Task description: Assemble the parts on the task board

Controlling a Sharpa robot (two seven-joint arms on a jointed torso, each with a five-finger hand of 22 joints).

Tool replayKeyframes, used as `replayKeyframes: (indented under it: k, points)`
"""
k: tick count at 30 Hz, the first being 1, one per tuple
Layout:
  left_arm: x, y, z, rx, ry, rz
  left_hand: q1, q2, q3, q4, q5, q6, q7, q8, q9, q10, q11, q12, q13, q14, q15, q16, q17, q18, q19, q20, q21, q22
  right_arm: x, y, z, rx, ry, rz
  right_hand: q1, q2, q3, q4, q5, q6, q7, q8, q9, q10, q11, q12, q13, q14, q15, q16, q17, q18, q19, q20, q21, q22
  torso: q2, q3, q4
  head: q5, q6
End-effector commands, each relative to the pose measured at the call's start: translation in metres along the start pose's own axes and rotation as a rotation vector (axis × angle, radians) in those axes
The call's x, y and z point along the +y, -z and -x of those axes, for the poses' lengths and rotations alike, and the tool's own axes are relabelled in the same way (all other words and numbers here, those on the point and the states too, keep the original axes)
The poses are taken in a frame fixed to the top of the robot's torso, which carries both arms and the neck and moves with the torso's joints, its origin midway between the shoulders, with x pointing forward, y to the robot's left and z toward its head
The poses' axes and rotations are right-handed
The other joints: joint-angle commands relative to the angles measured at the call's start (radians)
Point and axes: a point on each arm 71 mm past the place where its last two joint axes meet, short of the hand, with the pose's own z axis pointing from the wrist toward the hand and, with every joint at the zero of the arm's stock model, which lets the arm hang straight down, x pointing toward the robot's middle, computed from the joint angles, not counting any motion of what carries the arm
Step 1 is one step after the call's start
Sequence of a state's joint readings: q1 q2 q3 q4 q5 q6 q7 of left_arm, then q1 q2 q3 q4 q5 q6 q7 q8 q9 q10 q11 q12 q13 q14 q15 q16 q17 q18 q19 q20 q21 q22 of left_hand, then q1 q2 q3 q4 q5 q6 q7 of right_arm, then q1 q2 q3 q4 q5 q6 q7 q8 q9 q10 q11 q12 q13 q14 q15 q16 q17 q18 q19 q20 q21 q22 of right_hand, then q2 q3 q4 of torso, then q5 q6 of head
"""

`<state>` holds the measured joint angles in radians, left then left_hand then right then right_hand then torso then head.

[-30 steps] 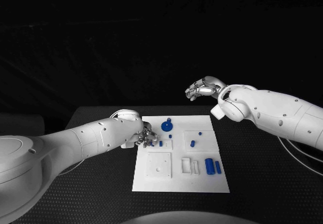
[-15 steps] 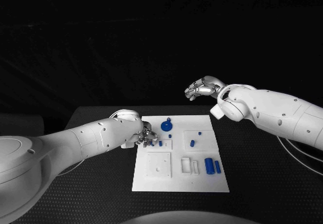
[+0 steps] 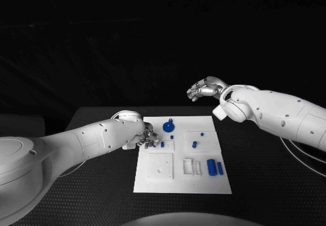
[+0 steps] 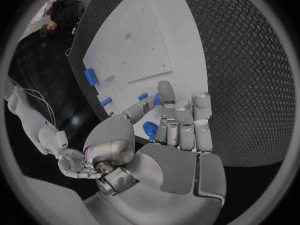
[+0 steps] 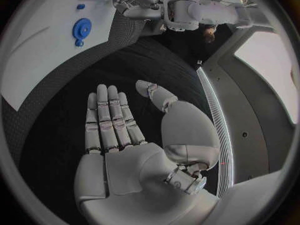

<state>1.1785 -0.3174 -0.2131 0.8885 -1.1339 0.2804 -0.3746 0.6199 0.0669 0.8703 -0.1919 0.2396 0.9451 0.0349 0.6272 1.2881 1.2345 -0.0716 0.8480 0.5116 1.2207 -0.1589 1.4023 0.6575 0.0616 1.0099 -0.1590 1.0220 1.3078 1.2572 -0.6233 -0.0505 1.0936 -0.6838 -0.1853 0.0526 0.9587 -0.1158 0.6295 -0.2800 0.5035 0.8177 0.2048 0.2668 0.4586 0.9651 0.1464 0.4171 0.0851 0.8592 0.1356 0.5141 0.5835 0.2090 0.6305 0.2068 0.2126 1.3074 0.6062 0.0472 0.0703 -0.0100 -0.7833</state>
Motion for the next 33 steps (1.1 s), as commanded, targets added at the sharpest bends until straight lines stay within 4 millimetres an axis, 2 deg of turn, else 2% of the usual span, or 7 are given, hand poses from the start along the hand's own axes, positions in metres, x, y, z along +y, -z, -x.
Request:
replayKeyframes:
  k: [1, 21, 33]
  points:
    - [-0.001, -0.001, -0.002, 0.009, -0.007, -0.004, 0.047, 0.035, 0.053, 0.049, 0.003, 0.016, -0.010, 0.006, 0.001, 0.003, -0.006, 0.005, -0.002, 0.022, -0.026, 0.006, -0.001, -0.006, 0.005, -0.110, 0.004, 0.017, 0.001, 0.000, -0.001, 0.011, 0.000, 0.007, 0.006, -0.001, 0.003, -0.001, 0.006, -0.007, 0.000, 0.006, -0.001, 0.005, 0.000, 0.006, -0.001, -0.004, 0.003, 0.005, -0.001, -0.013, 0.010, 0.000, -0.005, 0.024, 0.000, -0.0001, -0.0001, 0.001, -0.001]
    - [-0.002, -0.003, -0.004, 0.007, -0.004, -0.002, 0.050, 0.035, 0.053, 0.048, 0.003, 0.016, -0.010, 0.005, 0.002, 0.002, -0.006, 0.006, -0.002, 0.022, -0.026, 0.007, -0.002, -0.006, 0.005, -0.111, 0.004, 0.016, 0.001, 0.000, -0.001, 0.012, 0.000, 0.007, 0.006, -0.001, 0.004, -0.001, 0.006, -0.007, 0.000, 0.007, -0.001, 0.005, 0.000, 0.006, -0.002, -0.004, 0.003, 0.005, -0.002, -0.013, 0.010, 0.000, -0.006, 0.024, 0.000, 0.0008, -0.0003, -0.001, -0.002]
    - [-0.004, -0.010, -0.013, 0.008, -0.016, 0.026, 0.052, 0.035, 0.051, 0.048, 0.000, 0.015, -0.010, 0.004, 0.004, 0.003, -0.006, 0.007, -0.003, 0.023, -0.026, 0.007, -0.003, -0.005, 0.006, -0.111, 0.005, 0.016, 0.002, 0.000, -0.002, 0.016, 0.000, 0.009, 0.007, -0.001, 0.004, -0.002, 0.007, -0.007, 0.000, 0.007, -0.002, 0.005, 0.000, 0.007, -0.003, -0.004, 0.003, 0.005, -0.002, -0.013, 0.010, -0.001, -0.006, 0.024, 0.001, 0.0007, -0.0016, -0.002, -0.003]
